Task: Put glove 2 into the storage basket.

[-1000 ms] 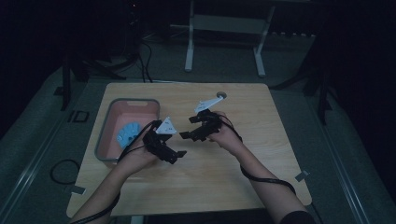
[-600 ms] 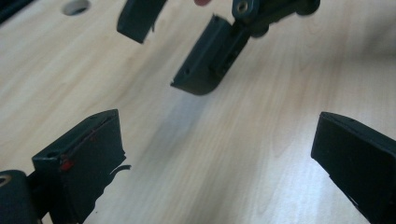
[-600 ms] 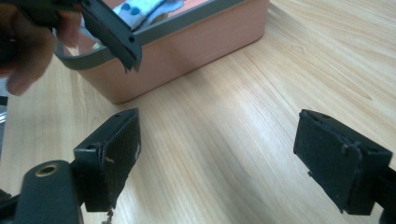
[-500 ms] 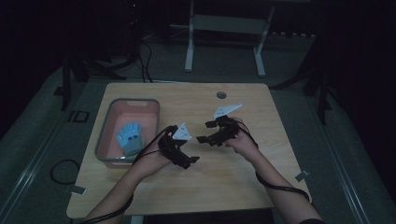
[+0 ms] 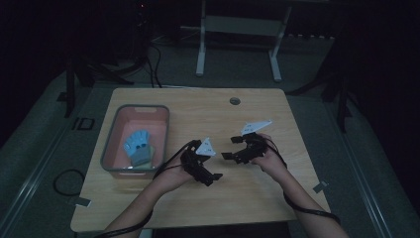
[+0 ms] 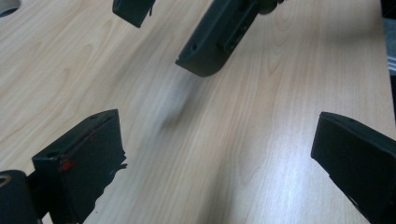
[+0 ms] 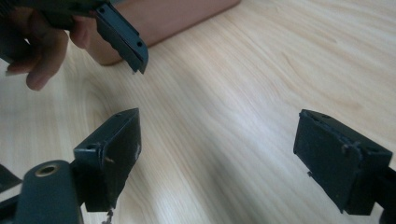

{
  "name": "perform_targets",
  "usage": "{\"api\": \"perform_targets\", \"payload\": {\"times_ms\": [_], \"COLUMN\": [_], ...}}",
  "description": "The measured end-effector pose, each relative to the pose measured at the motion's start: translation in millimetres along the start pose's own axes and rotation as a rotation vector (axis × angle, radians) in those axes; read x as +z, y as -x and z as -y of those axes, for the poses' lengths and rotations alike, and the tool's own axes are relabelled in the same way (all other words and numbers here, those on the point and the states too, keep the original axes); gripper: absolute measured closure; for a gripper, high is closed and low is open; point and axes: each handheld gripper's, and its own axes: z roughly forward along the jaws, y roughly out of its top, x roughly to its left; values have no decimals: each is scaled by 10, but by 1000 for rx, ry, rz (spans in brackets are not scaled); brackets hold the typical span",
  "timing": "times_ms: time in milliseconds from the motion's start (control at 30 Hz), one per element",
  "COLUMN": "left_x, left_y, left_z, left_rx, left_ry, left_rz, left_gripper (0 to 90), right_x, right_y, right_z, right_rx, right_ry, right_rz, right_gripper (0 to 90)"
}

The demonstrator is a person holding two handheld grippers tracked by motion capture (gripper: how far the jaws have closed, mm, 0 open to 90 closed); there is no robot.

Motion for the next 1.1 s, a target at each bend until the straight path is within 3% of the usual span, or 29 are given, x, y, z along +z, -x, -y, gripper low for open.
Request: {"api": "perform_targets", "payload": {"times_ms": [167, 200, 300, 533, 767, 967, 1100], "left_x": [99, 154, 206, 301, 407, 452, 487], "left_y": [50, 85, 121, 232, 286, 323, 342], "left_z": [34, 51, 56, 82, 176, 232, 271], "left_rx": [7, 27, 33, 58, 52, 73, 66], "left_ry": [-4, -16, -11, -12, -27, -35, -37], "left_rz": [20, 26, 40, 65, 96, 68, 75], "left_gripper": [27, 27, 27, 27, 27, 27, 27], "right_x": [-24, -28, -28, 10, 24, 13, -3], "right_y": [4, 7, -7, -15, -63, -61, -43], "right_z": [145, 182, 327, 490, 633, 720, 805], "right_rx": [9, 10, -2, 10, -1, -7, 4], "right_ry": [9, 11, 20, 6, 3, -5, -7], "right_rz": [12, 16, 46, 41, 30, 26, 33], "right_gripper": [151, 151, 151, 151, 152, 151, 151]}}
